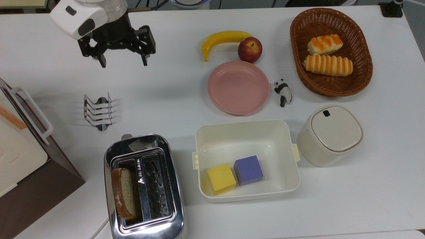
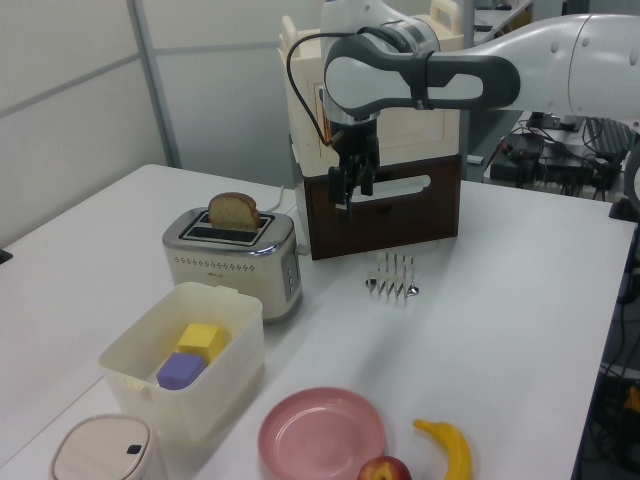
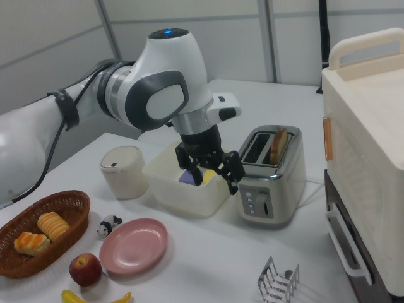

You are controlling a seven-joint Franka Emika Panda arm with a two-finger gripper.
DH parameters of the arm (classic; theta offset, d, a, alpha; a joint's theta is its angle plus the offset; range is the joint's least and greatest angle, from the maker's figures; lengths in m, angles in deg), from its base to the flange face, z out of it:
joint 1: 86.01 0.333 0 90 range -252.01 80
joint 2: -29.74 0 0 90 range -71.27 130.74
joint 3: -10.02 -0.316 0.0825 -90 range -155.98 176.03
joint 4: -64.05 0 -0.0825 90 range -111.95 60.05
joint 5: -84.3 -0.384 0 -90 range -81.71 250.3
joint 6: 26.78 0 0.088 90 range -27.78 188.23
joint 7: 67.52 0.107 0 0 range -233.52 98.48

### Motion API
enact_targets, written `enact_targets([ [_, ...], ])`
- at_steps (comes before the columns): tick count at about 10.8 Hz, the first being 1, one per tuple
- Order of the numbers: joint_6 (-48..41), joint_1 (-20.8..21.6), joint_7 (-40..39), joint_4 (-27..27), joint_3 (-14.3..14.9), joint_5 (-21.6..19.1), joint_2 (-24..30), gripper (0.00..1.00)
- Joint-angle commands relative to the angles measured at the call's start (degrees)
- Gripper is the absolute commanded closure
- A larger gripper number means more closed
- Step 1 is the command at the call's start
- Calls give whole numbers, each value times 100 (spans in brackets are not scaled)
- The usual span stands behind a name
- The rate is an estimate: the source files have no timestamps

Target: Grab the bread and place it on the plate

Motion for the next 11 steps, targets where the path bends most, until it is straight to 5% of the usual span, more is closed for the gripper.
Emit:
enact_targets([
  [1, 774, 33, 190, -181, 18, -19, 3, 0],
  [11, 3867, 7, 728, -163, 10, -748, -760, 0],
])
